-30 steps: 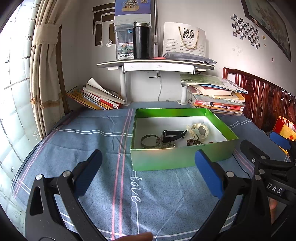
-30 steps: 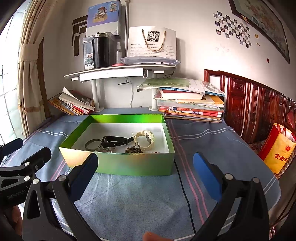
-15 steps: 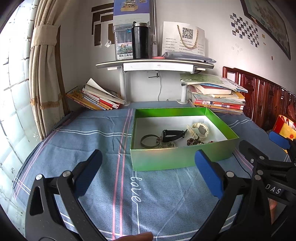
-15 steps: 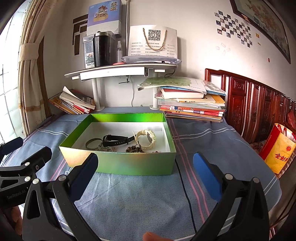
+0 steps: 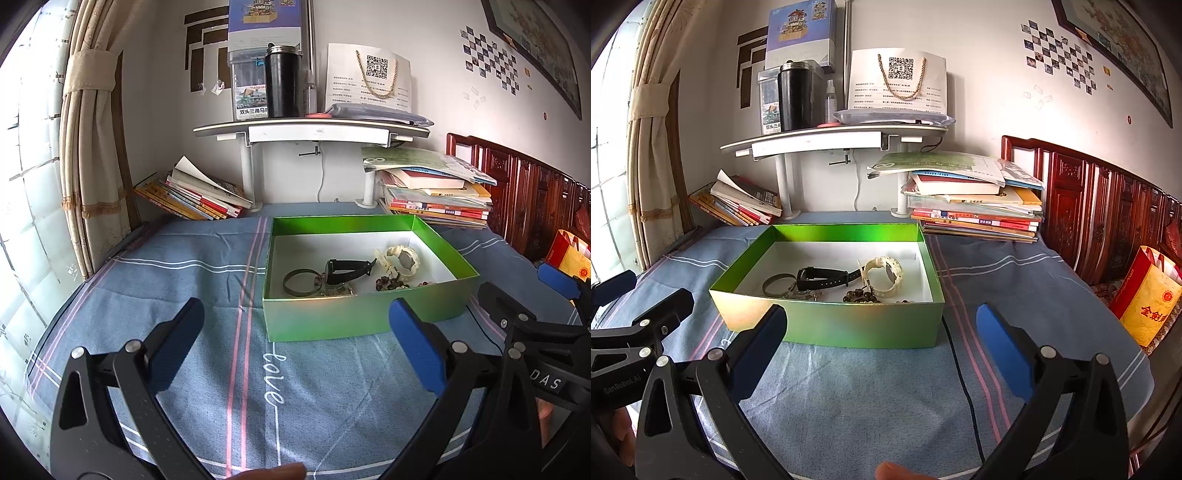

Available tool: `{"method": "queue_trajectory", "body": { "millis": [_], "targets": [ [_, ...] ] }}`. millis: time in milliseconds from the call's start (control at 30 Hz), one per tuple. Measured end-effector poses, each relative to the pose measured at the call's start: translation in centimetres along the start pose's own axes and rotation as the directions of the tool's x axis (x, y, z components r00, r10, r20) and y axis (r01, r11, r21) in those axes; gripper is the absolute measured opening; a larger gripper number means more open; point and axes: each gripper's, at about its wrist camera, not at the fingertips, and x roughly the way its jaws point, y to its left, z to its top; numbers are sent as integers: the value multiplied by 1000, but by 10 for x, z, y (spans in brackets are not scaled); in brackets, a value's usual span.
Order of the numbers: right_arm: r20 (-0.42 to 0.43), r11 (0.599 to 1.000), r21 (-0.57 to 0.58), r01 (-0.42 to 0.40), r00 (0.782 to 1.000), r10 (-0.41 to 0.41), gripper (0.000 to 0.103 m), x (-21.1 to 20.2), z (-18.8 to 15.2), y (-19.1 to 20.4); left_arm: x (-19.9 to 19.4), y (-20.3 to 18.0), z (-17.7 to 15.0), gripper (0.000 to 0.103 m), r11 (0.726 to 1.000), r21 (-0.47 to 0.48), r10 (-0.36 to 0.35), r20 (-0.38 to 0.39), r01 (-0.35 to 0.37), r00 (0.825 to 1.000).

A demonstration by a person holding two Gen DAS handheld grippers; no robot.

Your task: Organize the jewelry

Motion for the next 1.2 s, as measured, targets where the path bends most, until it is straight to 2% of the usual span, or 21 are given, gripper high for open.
{"method": "queue_trajectory", "body": {
  "millis": [1000,1133,1200],
  "targets": [
    [-8,1000,3,6,1000,-6,100,2,-4,-1,7,-3,-4,99,1000,18,11,-19,-11,1000],
    [-37,1000,15,25,999,-24,100,11,-5,-12,14,1,-6,99,1000,6,-2,-55,3,998],
    [-92,998,46,52,995,-48,100,27,-3,-35,23,9,-8,99,1000,-6,1,-85,-2,996]
  ]
}}
